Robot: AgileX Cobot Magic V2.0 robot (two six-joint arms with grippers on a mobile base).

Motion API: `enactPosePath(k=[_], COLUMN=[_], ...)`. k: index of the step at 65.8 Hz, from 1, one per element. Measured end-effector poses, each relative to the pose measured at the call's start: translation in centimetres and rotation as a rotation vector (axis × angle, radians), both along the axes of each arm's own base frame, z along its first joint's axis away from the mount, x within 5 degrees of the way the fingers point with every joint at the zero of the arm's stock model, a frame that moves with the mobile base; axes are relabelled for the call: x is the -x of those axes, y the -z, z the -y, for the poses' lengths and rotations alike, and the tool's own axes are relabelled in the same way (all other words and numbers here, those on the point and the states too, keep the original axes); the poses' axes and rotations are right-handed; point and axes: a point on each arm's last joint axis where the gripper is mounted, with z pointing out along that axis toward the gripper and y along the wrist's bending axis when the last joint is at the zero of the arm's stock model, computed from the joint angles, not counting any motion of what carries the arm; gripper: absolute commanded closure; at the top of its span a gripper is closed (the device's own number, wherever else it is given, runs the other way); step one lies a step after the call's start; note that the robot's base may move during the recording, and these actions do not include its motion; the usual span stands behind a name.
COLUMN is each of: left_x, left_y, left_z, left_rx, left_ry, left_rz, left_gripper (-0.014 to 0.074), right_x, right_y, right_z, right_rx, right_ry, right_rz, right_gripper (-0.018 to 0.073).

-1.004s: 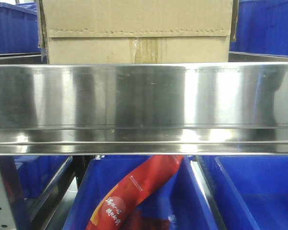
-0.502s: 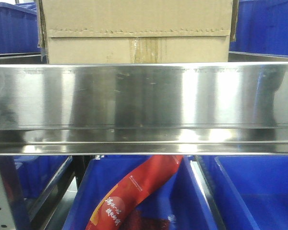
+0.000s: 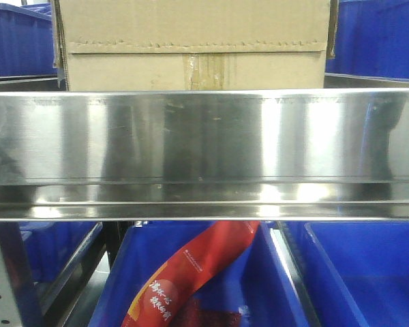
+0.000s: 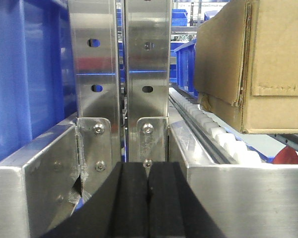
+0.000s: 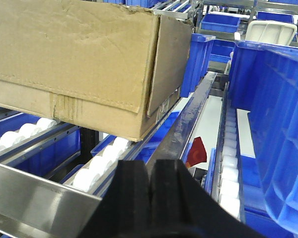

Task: Stack two boxes on right shelf middle

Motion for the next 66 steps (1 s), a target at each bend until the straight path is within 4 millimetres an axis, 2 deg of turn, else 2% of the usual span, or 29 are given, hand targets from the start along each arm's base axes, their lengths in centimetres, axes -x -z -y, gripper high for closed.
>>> enactPosePath(k=[32,44,55,66], left_x=[0.0,0.0,0.0,0.0], left_y=[0.0,0.0,0.0,0.0], left_z=[0.0,0.0,0.0,0.0], left_rx=[0.000,0.000,0.000,0.000], left_ry=[0.000,0.000,0.000,0.000], left_rz=[0.000,0.000,0.000,0.005], left_gripper=[0.0707,0.0707,0.0707,0.0707], right_x=[0.0,-0.2,0.3,-0.3], right_y=[0.0,0.4,2.8,6.5], right_z=[0.1,0.8,1.6,1.8], right_rx=[0.006,-0.001,-0.052,-0.060], right_ry=[0.008,0.135,0.280,0.329], right_rz=[0.006,0.070,0.122,0.097], right_gripper=[0.0715,0.0715,0.0715,0.0715])
